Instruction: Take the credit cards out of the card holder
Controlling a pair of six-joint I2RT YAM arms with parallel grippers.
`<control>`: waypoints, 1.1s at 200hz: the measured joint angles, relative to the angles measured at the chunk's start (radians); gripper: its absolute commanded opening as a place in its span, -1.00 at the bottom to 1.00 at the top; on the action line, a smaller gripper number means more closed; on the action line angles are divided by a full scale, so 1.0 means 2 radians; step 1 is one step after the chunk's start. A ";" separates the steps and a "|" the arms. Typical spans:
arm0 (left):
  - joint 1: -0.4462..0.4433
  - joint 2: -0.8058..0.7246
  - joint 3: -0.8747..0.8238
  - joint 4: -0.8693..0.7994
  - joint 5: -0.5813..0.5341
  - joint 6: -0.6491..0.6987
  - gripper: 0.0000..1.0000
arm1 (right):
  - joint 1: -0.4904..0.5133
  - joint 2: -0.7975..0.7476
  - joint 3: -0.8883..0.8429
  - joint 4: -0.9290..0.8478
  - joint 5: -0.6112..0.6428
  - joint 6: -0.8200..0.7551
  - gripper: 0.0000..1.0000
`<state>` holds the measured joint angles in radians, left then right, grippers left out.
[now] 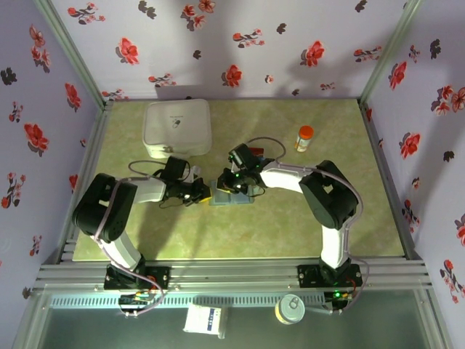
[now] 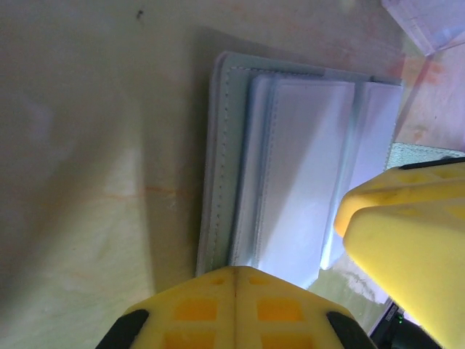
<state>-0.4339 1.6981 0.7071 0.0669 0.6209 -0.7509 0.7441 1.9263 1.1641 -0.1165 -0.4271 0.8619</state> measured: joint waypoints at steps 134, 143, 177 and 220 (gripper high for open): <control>0.003 0.012 0.025 -0.045 -0.005 0.027 -1.00 | 0.007 0.016 0.039 -0.113 0.049 -0.035 -0.59; 0.004 0.012 0.025 -0.046 -0.005 0.028 -1.00 | 0.007 0.015 0.039 -0.118 0.055 -0.037 -0.58; 0.008 0.012 0.025 -0.050 -0.004 0.031 -1.00 | 0.005 0.010 0.039 -0.133 0.069 -0.040 -0.58; 0.012 -0.001 0.026 -0.060 -0.005 0.026 -1.00 | -0.002 0.009 0.034 -0.125 0.064 -0.041 -0.61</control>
<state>-0.4091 1.6958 0.7586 -0.0521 0.6106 -0.6994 0.7406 1.9442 1.2316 -0.3656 -0.2989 0.7792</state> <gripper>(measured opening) 0.050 0.196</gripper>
